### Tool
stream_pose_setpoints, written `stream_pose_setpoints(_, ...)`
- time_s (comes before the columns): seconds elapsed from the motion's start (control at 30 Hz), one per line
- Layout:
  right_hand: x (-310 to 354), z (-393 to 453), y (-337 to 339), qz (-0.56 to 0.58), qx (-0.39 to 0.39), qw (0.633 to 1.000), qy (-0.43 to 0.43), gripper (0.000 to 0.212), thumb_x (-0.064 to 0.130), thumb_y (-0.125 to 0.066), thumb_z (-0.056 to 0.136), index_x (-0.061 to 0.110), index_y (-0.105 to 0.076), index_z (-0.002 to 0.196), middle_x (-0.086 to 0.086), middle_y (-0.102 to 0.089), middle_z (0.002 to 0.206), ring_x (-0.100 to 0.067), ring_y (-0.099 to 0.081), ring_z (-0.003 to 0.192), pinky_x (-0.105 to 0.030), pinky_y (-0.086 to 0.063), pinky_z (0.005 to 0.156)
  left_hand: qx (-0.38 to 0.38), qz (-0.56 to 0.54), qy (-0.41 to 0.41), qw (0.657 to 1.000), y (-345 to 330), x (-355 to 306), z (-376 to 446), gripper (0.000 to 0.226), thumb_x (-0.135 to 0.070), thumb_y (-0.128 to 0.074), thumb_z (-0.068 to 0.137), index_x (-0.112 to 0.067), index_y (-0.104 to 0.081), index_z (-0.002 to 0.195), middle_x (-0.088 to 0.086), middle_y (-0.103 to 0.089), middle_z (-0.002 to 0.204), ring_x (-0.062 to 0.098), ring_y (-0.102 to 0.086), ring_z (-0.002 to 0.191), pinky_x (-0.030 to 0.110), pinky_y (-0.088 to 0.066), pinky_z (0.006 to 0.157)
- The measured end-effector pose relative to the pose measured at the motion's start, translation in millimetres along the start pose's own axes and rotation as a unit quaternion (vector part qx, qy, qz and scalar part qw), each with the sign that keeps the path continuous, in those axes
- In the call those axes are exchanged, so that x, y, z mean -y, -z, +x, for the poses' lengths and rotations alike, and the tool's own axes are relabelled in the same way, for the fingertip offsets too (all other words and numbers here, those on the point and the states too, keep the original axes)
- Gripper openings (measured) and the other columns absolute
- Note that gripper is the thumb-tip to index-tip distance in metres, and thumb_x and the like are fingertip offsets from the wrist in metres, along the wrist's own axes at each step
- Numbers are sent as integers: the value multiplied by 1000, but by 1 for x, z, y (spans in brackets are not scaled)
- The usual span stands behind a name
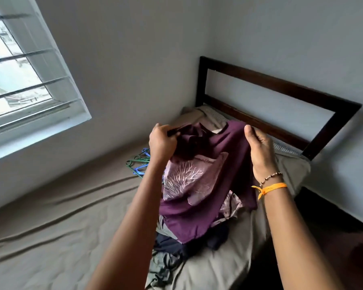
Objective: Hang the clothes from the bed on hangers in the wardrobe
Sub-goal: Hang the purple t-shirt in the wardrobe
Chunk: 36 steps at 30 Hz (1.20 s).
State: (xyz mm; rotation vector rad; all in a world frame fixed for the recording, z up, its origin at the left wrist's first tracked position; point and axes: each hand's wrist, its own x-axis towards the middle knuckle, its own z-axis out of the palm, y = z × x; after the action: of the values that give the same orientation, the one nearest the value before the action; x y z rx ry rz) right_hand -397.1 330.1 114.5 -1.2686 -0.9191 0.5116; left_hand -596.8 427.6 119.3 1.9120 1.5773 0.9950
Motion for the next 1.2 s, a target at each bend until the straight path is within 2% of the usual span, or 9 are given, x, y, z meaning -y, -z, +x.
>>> stream_pose_setpoints(0.2, 30, 12, -4, -28, 116, 992, 42, 16, 27, -53, 93, 23, -65, 82, 11, -61, 81, -2, -52, 80, -22, -42, 76, 37, -5, 24, 999, -2, -13, -7, 31, -7, -50, 86, 1, -57, 114, 21, -49, 122, 36, -48, 114, 32, -33, 98)
stream_pose_setpoints(0.33, 50, 14, -12, 26, 201, 979, 29, 24, 3, -52, 89, 20, -70, 87, 9, -69, 89, -3, -61, 92, -13, -42, 85, 154, -133, -171, 964, -2, -25, -14, 74, -12, -55, 61, -8, -43, 134, 4, -44, 136, 17, -40, 126, 25, -28, 106)
stream_pose_setpoints(0.43, 58, 14, -12, 137, 240, 961, -24, 24, 9, -50, 80, 23, -65, 69, 12, -59, 75, -2, -53, 76, -15, -38, 73, 245, 42, -215, 945, -19, -18, -5, 59, -9, -67, 72, -11, -53, 130, 7, -53, 132, 25, -42, 128, 34, -24, 111)
stream_pose_setpoints(0.67, 58, 20, -13, 313, 181, 930, -59, 15, 13, -53, 73, 21, -59, 63, 8, -52, 72, -8, -50, 76, -24, -34, 83, 428, 130, 26, 894, -47, 11, -34, 29, -3, -48, 92, -3, -62, 117, 2, -72, 89, -1, -55, 69, 11, -41, 56)
stream_pose_setpoints(0.8, 52, 23, -12, 409, 193, 888, -79, 21, 24, -72, 57, 18, -53, 63, 5, -45, 70, -10, -47, 72, -22, -40, 73, 343, 108, 110, 927, -58, 37, -33, 17, -2, -57, 84, 3, -70, 95, -9, -53, 42, -6, -47, 41, 9, -37, 44)
stream_pose_setpoints(0.9, 53, 24, -9, 387, 201, 897, -68, 32, 36, -75, 58, 19, -48, 62, 5, -43, 68, -10, -44, 70, -23, -38, 70, 204, 62, 153, 965, -63, 40, -27, 11, -2, -57, 75, -9, -56, 67, 4, -68, 67, 23, -63, 74, 26, -36, 60)
stream_pose_setpoints(1.03, 32, 31, -4, 198, 127, 969, -79, 31, 30, -78, 70, 21, -50, 60, 8, -46, 61, -4, -42, 59, -20, -35, 58, 43, 40, 223, 973, -48, 31, -10, 19, -7, -48, 79, -7, -63, 91, 21, -64, 104, 37, -57, 101, 31, -38, 73)
stream_pose_setpoints(1.1, 7, 38, 2, -59, 118, 990, -45, 28, 21, -75, 76, 20, -53, 59, 7, -53, 59, -7, -49, 59, -25, -39, 59, 35, -28, 266, 963, -39, 36, 2, 29, -8, -45, 86, -3, -66, 107, 24, -62, 114, 38, -57, 107, 33, -44, 79)
stream_pose_setpoints(1.2, -40, 38, 12, -556, 211, 797, -109, 25, 38, -72, 77, 21, -57, 66, -6, -70, 84, -26, -64, 88, -33, -48, 77, 53, -278, 351, 893, -29, 44, 14, 23, -6, -39, 94, 1, -58, 105, 16, -60, 103, 31, -58, 94, 29, -48, 67)
